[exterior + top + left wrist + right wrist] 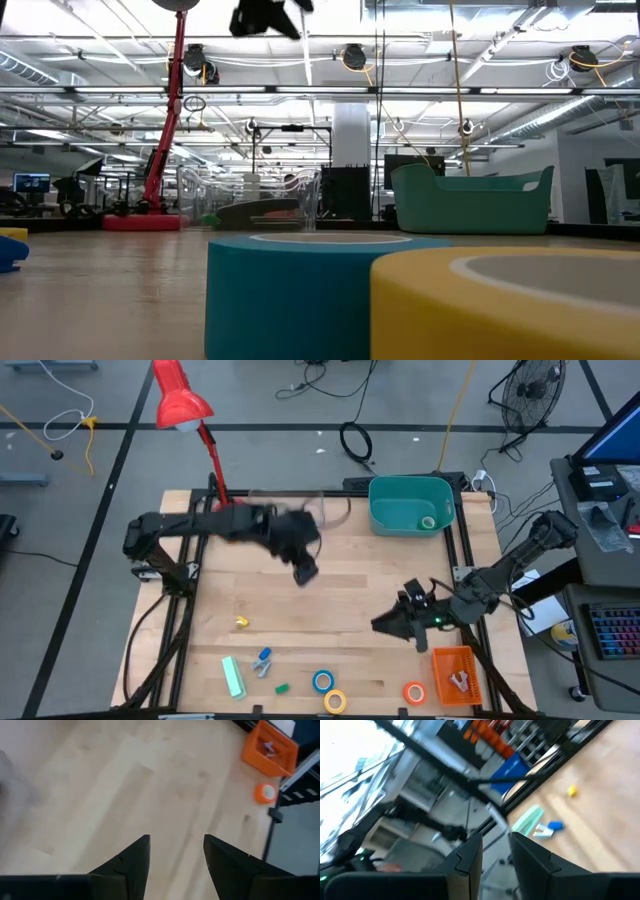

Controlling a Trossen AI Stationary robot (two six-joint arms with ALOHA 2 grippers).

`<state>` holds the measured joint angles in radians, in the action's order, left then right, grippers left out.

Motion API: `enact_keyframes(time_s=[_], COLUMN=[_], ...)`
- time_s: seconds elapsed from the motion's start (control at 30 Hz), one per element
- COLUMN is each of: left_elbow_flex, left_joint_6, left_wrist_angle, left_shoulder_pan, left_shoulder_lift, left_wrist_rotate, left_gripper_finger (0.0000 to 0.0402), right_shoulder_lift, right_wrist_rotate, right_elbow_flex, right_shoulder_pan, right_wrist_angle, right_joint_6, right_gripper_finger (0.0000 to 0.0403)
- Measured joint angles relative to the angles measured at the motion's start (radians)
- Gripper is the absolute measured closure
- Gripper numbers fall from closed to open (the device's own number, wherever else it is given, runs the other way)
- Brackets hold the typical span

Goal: Pick and place Stapler, Stapler remover, tape
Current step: Put the orange tape into the blue bin

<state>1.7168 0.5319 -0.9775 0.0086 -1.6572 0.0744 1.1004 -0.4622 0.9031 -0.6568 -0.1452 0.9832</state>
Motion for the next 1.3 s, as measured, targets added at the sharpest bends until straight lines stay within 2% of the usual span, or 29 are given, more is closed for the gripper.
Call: enact_keyframes(time_s=[0.27,0.53,0.8,1.1,1.17,1.3], left_elbow_flex=[-0.027,-0.025,-0.025,-0.026,-0.026,-0.026], left_joint_6=[0.36,0.577,0.686,0.707,0.706,0.696], left_wrist_angle=[0.149,0.289,0.368,0.413,0.412,0.407], left_shoulder_pan=[-0.306,-0.491,-0.563,-0.593,-0.593,-0.594], left_shoulder_lift=[-0.024,-0.09,-0.171,-0.218,-0.218,-0.218], left_wrist_rotate=[-0.27,-0.455,-0.463,-0.467,-0.468,-0.469], left_gripper_finger=[0.0215,0.0215,0.0215,0.0215,0.0215,0.0215], right_shoulder_lift=[0.0,0.001,0.086,0.3,0.338,0.378], right_wrist_rotate=[0.018,0.012,0.05,0.306,0.337,0.334], right_elbow_flex=[0.0,0.0,0.0,0.001,0.001,0.001], right_shoulder_pan=[-0.165,-0.302,-0.394,-0.406,-0.406,-0.402], right_wrist_angle=[0.021,0.199,0.443,0.425,0.42,0.429], right_joint_6=[0.029,0.21,0.405,0.434,0.438,0.444], right_gripper_finger=[0.0307,0.0307,0.0326,0.0359,0.0358,0.035])
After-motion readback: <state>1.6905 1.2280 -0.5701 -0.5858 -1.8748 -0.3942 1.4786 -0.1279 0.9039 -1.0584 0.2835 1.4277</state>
